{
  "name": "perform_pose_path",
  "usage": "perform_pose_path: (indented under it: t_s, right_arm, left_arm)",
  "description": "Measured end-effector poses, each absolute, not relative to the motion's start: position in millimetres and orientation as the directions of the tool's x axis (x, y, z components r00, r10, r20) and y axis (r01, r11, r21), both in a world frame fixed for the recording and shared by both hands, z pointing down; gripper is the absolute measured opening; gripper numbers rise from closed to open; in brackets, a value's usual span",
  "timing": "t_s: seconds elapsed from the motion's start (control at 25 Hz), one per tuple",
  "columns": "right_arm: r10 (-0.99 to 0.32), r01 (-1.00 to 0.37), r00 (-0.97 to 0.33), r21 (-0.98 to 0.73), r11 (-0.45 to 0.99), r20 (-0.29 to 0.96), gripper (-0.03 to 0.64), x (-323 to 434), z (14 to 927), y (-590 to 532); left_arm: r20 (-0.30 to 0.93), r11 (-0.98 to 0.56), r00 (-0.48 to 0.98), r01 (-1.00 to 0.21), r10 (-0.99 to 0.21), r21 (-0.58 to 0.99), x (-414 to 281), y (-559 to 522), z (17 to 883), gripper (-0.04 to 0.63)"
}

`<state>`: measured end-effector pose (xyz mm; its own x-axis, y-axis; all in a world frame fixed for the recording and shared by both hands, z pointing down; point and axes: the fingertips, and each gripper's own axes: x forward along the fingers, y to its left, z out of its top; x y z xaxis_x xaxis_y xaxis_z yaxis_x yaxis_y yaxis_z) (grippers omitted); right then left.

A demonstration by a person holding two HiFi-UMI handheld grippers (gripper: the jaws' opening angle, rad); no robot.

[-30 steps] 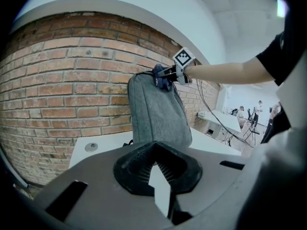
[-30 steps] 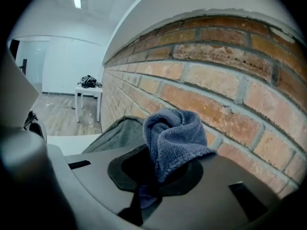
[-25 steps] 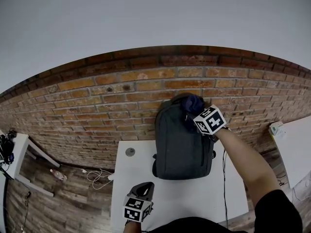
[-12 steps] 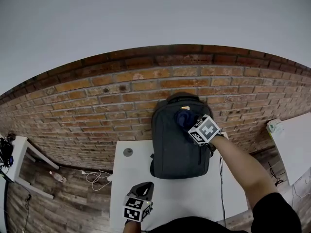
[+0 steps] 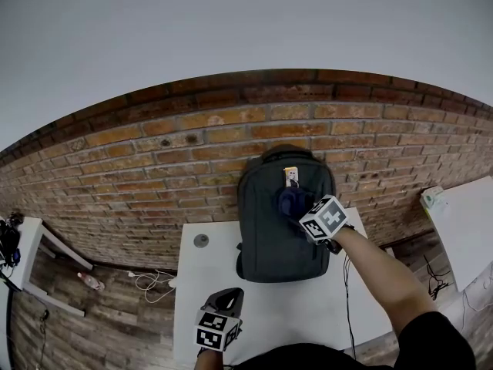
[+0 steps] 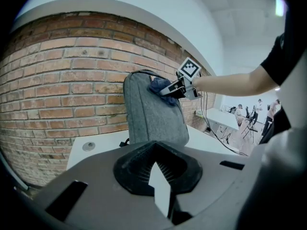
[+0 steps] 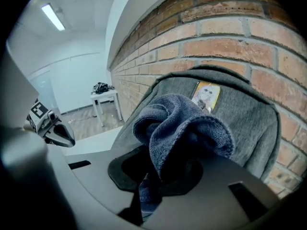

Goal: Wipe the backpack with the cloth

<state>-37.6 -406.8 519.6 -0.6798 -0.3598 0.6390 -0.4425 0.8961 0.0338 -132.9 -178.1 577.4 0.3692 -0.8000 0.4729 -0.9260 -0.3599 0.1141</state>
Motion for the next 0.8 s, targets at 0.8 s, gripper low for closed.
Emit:
perform_pose_path:
  t_s: [0.8]
  right_arm:
    - [-0.242, -0.403, -0.765, -0.151, 0.903, 0.597, 0.048, -16.5, 578.2, -324.7]
  left_arm:
    - [0.488, -0.373, 0.383, -0.92, -0.784, 0.122, -128.5, -181.8, 581.3, -0.018]
